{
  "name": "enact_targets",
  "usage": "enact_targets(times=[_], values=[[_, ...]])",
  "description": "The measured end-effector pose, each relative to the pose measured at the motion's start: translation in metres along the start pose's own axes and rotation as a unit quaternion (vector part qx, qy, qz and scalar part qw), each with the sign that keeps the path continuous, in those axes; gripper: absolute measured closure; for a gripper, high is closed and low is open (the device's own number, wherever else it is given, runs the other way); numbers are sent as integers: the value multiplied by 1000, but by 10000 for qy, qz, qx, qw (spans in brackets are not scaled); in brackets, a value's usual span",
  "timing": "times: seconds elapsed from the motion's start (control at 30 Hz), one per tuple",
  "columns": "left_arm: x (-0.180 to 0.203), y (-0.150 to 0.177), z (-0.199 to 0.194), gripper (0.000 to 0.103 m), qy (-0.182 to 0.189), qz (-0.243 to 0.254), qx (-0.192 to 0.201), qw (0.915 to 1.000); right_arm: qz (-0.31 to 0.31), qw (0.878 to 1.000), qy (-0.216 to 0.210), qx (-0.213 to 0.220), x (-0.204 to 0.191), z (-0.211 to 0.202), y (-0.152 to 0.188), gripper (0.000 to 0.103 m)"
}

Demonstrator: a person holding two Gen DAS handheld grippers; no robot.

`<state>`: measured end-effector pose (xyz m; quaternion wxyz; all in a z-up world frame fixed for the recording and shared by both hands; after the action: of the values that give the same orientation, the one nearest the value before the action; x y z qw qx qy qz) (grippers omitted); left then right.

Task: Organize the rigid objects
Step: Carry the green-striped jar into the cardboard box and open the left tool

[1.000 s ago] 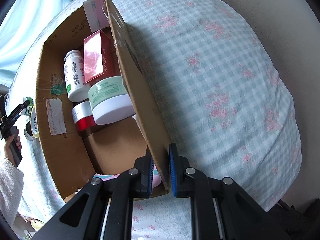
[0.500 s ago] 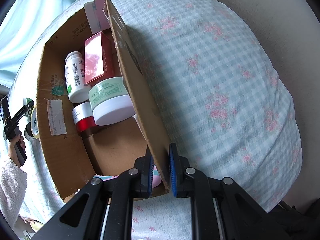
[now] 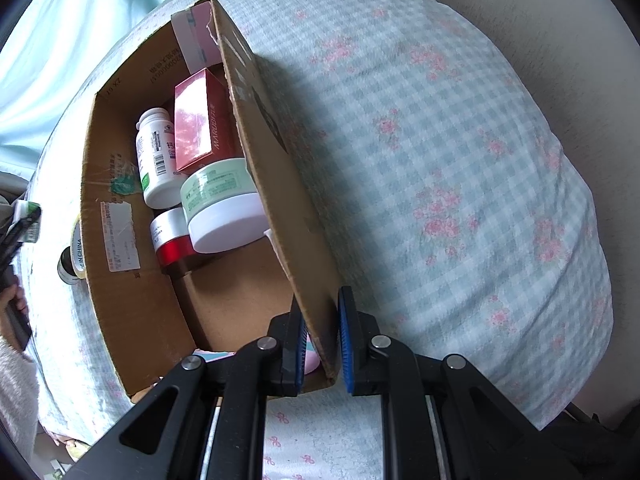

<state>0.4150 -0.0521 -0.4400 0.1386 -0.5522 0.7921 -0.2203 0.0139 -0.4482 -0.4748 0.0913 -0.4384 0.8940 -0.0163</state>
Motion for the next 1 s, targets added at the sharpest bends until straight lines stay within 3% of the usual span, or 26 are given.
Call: enact_targets(times=[0.23,0.47,0.77,1.0], values=[[50,-39,-79,35,135,176,384,9990,14,9999,-136,-99,0,1,0,89],[139,-48,-126,35,519,396,643,9958,-94,9995,-267,-173,-1,1,0,89],[249,3,-126,35,1022,586,375,9923,-39,9982,-543,-232,4,-1,0,88],[302,63,-103,35,1226,729,-46,9898,-143,9973,-672,-248,6,-4,1,87]])
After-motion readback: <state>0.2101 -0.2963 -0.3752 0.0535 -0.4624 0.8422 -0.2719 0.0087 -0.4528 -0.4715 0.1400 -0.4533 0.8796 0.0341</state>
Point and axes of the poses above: each gripper's, at about its wrist camera, not at the fingertips, and z roughly the way its jaws point, x to its right, y to its underside, the point moved 9 cm from there along z, roughly the way its jaws point, and after that the axes turned 3 degrees about z, right-handed, at the moved point
